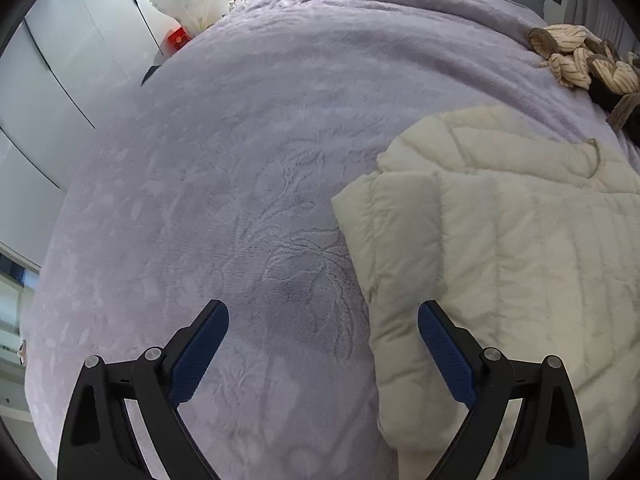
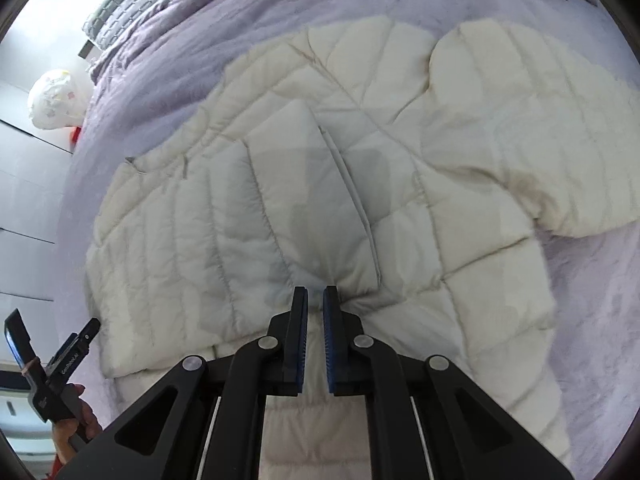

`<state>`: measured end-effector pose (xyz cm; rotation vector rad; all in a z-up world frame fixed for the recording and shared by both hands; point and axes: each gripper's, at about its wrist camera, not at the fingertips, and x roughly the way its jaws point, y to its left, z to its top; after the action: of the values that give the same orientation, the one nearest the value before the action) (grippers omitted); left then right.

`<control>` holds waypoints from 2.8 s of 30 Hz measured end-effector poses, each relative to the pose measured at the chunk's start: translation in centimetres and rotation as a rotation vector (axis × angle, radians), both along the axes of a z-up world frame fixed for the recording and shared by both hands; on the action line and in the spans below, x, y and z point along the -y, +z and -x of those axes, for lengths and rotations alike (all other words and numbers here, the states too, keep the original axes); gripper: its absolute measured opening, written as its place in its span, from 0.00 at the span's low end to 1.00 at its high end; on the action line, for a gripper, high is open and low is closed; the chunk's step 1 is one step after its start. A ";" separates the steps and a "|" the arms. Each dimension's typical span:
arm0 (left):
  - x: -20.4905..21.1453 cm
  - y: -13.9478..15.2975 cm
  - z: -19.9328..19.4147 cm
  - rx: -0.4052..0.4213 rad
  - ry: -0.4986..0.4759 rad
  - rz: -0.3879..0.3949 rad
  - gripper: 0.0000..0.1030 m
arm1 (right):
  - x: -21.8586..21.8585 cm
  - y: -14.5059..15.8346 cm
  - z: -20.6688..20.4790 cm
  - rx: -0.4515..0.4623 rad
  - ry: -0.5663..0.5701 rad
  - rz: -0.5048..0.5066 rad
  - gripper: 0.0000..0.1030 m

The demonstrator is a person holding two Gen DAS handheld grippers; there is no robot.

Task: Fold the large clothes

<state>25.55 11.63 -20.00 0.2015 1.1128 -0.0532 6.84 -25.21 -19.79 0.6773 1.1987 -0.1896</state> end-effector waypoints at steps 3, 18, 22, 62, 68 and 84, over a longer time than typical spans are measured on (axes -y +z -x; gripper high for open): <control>0.3 1.4 1.2 -0.004 -0.002 -0.014 0.94 | 0.6 1.4 1.2 0.016 -0.018 -0.040 0.10; 5.8 4.5 8.3 -0.057 -0.082 0.091 1.00 | 3.0 3.0 7.4 0.013 -0.074 -0.137 0.53; 7.8 4.3 9.3 -0.107 -0.116 0.101 1.00 | 4.3 2.8 8.9 0.012 -0.097 -0.154 0.64; 30.5 2.1 16.0 -0.229 -0.313 0.111 1.00 | 29.8 -4.4 16.7 0.360 -0.652 -0.576 1.00; 31.3 1.9 16.6 -0.219 -0.321 0.120 1.00 | 32.6 -5.8 16.3 0.417 -0.748 -0.613 1.00; 30.8 1.8 15.3 -0.183 -0.310 0.102 1.00 | 34.8 -5.6 16.9 0.480 -0.787 -0.703 0.16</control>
<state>10.27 -19.13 -18.24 0.2806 1.2495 -0.4102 -10.06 -60.00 -25.39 1.6964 0.4599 -0.2394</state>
